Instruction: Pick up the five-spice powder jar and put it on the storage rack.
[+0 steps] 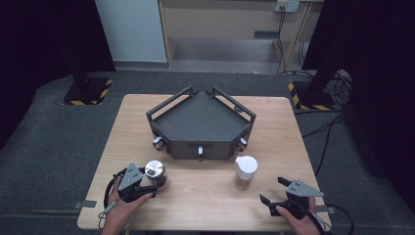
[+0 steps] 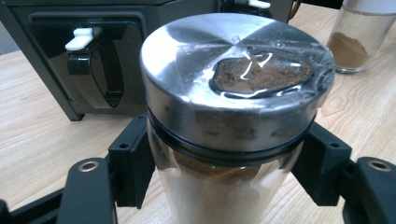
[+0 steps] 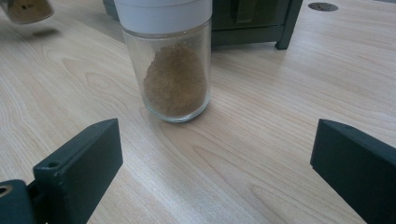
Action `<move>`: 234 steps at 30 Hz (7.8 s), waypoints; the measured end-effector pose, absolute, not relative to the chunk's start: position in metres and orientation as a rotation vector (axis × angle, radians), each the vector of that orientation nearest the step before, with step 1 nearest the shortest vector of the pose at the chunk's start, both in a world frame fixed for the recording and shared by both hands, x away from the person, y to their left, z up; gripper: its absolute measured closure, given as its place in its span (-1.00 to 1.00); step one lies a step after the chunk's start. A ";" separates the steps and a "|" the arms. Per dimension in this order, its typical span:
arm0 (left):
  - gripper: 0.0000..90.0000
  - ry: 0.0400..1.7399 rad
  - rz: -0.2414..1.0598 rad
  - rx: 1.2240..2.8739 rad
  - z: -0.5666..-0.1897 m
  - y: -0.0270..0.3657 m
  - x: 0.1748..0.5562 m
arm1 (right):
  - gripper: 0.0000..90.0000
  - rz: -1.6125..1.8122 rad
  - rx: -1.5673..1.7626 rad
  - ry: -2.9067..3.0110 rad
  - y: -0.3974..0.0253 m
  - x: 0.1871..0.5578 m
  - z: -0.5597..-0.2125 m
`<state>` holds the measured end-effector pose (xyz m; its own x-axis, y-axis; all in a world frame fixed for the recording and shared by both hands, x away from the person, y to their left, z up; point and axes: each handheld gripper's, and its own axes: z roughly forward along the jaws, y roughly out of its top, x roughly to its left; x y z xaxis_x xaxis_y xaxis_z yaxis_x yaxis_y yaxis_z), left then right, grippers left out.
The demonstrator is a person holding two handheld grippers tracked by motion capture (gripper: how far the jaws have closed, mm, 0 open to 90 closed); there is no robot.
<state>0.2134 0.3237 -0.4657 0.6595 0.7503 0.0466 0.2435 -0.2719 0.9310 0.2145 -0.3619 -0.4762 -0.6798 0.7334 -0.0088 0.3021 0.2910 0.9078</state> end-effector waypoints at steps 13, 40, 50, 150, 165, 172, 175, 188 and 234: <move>-0.33 0.773 0.596 1.827 -0.463 0.327 0.212 | -0.94 1.361 0.926 2.137 -0.363 0.214 -0.476; -0.33 0.710 0.576 1.849 -0.452 0.329 0.209 | -0.94 1.360 0.920 2.143 -0.362 0.215 -0.476; -0.33 0.708 0.581 1.834 -0.442 0.328 0.205 | -0.94 1.354 0.920 2.142 -0.363 0.215 -0.475; -0.33 0.706 0.584 1.879 -0.359 0.277 0.382 | -0.91 1.322 0.927 2.172 -0.366 0.217 -0.476; -0.33 0.706 0.531 1.875 -0.359 0.286 0.391 | -0.91 1.326 0.936 2.160 -0.370 0.216 -0.475; -0.33 0.704 0.532 1.880 -0.358 0.285 0.391 | -0.91 1.328 0.937 2.159 -0.370 0.216 -0.475; -0.33 0.704 0.534 1.888 -0.357 0.285 0.391 | -0.91 1.331 0.937 2.155 -0.371 0.215 -0.475; -0.34 0.701 0.531 1.894 -0.356 0.285 0.392 | -0.92 1.344 0.945 2.148 -0.372 0.215 -0.475; -0.96 0.637 0.643 1.853 -0.388 0.311 0.283 | -0.92 1.352 0.945 2.155 -0.368 0.216 -0.477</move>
<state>0.2830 0.3105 -0.3882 0.7167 0.6832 0.1398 0.1335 -0.3312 0.9341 0.2161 -0.3683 -0.4772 -0.6782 0.7348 0.0020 0.3213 0.2941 0.9001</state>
